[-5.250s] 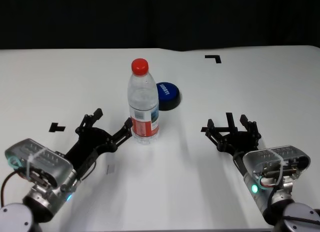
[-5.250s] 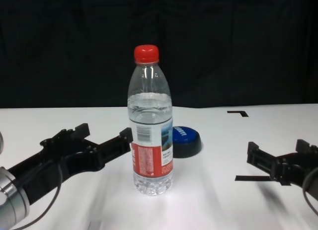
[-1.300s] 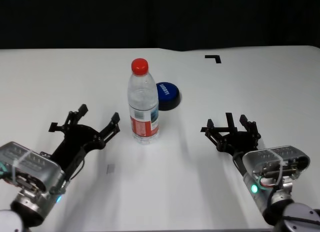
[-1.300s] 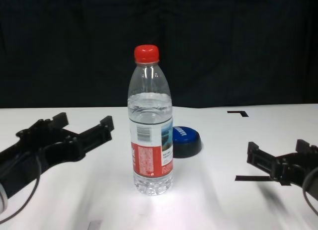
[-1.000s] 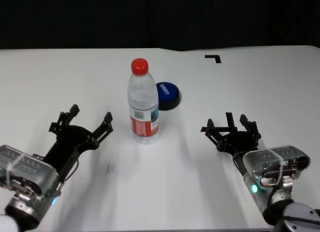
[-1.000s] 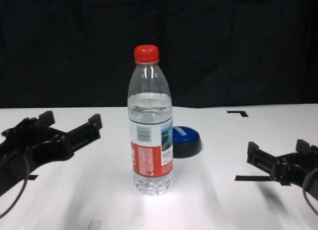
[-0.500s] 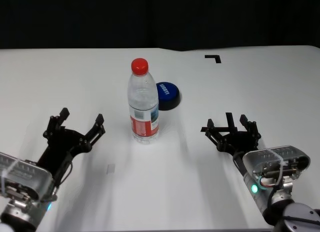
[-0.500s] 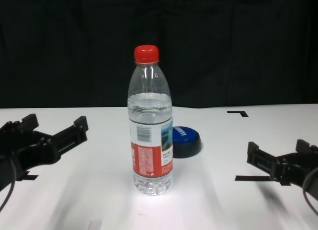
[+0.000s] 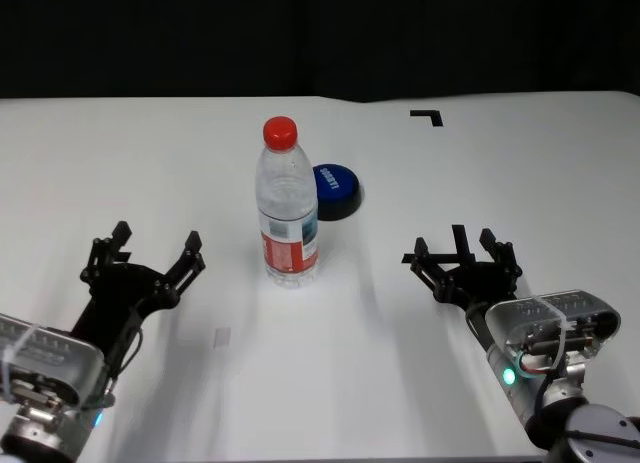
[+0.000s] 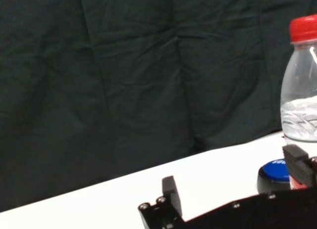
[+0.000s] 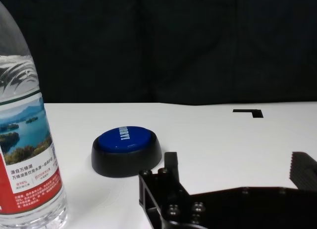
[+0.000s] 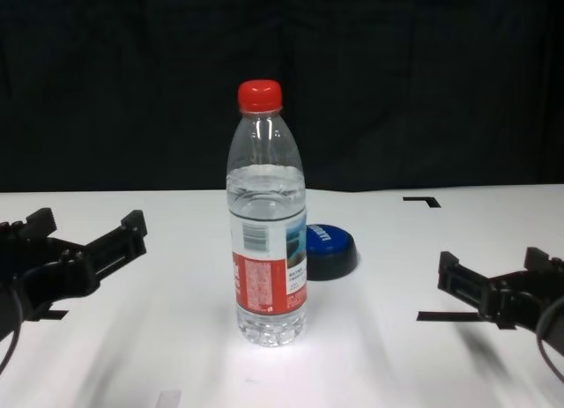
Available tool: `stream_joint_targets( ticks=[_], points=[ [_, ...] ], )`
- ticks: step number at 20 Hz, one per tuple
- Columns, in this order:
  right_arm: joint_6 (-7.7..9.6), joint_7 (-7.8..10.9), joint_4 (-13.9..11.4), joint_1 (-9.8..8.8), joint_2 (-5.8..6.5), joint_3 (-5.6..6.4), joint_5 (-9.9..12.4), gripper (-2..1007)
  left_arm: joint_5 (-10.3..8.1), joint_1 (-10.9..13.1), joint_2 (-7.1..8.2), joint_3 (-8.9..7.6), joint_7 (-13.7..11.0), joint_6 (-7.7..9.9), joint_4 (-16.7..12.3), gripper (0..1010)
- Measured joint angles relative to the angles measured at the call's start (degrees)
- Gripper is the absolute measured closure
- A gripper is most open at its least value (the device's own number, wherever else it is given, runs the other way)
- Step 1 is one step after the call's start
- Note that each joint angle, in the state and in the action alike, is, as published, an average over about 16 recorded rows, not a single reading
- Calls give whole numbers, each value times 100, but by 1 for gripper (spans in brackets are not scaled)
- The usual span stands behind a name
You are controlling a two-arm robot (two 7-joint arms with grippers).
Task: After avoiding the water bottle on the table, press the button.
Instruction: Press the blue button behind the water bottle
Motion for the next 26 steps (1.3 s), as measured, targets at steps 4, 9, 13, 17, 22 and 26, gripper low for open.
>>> stream_joint_targets(
  ticks=[4, 9, 13, 17, 22, 26],
  points=[
    [0, 0, 0, 0, 0, 0, 0, 2, 53, 33, -67, -18, 36, 2, -9, 7],
    [0, 0, 0, 0, 0, 0, 0, 2, 115, 65, -142, -29, 77, 7, -7, 7],
    [0, 0, 0, 0, 0, 0, 0, 2, 154, 80, -190, -32, 102, 19, 2, 7],
    [0, 0, 0, 0, 0, 0, 0, 2, 180, 82, -223, -38, 117, 34, 17, 7],
    [0, 0, 0, 0, 0, 0, 0, 2, 194, 57, -245, -49, 119, 52, 46, 7],
    [0, 0, 0, 0, 0, 0, 0, 2, 192, 16, -251, -63, 113, 66, 74, 7]
  ],
)
